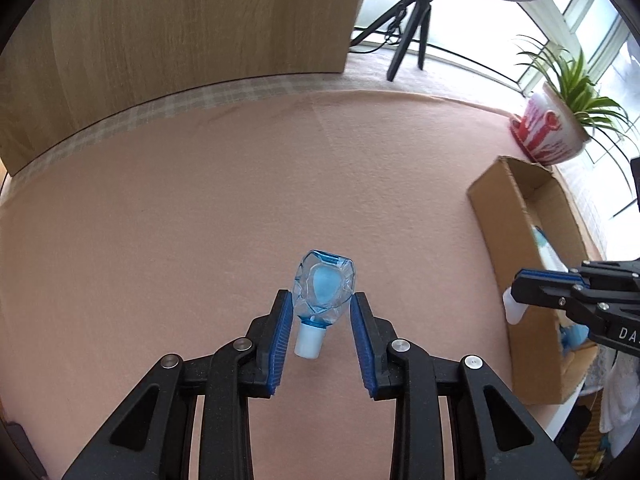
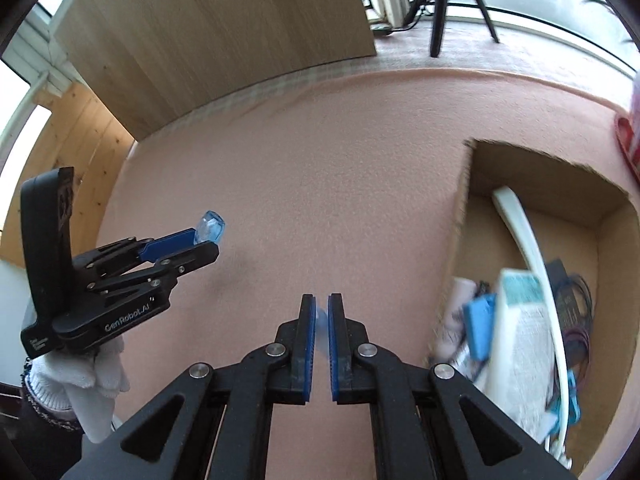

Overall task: Organize objects
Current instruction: 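Carry the blue bottle and the white cap into the box and open both grippers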

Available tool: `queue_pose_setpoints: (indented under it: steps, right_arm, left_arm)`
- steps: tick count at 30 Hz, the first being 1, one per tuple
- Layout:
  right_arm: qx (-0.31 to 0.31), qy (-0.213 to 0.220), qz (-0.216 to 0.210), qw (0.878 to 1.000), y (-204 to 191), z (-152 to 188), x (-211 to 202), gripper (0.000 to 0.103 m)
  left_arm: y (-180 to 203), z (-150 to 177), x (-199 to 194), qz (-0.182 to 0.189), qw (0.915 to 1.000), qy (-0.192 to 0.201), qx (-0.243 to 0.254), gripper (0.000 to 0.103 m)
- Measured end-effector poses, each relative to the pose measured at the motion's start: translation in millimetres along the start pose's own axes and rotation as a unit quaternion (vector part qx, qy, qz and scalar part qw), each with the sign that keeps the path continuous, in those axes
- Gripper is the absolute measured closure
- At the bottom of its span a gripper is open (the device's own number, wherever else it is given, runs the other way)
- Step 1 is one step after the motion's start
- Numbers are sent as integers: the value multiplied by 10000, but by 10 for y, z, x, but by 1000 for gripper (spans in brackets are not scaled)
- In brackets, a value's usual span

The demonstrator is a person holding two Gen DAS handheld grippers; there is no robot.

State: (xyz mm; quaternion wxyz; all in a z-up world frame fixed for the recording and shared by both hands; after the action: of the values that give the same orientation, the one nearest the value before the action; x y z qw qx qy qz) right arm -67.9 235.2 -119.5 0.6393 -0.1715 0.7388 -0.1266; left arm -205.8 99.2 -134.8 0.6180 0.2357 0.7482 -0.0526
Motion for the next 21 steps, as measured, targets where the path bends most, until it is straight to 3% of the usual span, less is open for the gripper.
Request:
queue_pose_setpoints:
  steps: [11,15,21]
  right_arm:
    - [674,668,88,9954,435,482,-547,97]
    - [834,806,279,9929,575,645,-652,97]
    - [1050,860,238,9905,776,760,-675,97]
  left_arm:
    - [970,-147,-258,396,9962,293,717,71]
    - [1384,-221,-228,498,9934,311,987,71]
    - [1896,-410,-96,465,9901,324,1286,71]
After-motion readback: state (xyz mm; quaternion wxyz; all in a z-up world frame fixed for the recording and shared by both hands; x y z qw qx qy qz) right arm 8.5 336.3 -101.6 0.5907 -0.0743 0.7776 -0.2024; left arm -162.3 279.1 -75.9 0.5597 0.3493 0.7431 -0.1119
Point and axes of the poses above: each gripper's, at about its wrist camera, not at the fingertips, and x roughly the way its jaws point, y to its right, z to its underside, the point moved 3 cm from there along x, roughly the way its jaws point, and after that the axes turned 11 degrees about -y, right-handed, at the moved point
